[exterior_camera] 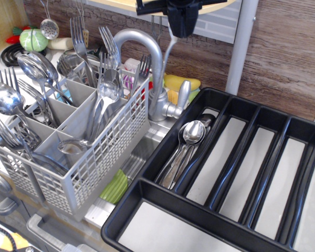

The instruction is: Put small spoon from basket to tray

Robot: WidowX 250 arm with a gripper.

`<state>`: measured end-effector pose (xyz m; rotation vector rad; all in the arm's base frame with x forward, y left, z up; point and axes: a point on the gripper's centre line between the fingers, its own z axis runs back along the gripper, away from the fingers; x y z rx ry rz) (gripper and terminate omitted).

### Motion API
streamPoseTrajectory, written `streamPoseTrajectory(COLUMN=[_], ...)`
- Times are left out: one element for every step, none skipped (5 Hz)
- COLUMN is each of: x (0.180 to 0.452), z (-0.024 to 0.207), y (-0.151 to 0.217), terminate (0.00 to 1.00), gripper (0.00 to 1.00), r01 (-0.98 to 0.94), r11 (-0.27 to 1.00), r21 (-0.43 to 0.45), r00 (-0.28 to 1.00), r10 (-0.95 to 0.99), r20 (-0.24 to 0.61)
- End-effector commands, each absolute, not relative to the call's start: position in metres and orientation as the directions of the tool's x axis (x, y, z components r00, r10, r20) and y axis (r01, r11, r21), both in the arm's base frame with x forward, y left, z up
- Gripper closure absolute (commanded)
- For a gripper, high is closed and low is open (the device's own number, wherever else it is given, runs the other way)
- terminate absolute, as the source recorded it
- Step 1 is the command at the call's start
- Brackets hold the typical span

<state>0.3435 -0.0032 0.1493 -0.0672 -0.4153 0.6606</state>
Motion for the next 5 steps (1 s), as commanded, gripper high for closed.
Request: streamPoseTrajectory(x=[0.356,0.353,0.348,0.349,0.351], z=[0.130,0.104,0.080,0.071,0.059], y=[-0.006,-0.005,-0.005,-0.007,-0.006], terminate=[0.00,0.00,0.00,0.00,1.00], gripper=[1.00,1.00,1.00,1.00,1.00], r01=[-0.621,-0.626,-0.629,-0.623,-0.607], r11=[0.740,0.725,0.699,0.726,0.734], r21=[-0.259,-0.287,-0.340,-0.291,-0.304], r00=[0.677,0.682,0.675,0.700,0.714], r10=[0.673,0.688,0.708,0.684,0.672], r20=[0.298,0.248,0.208,0.207,0.196])
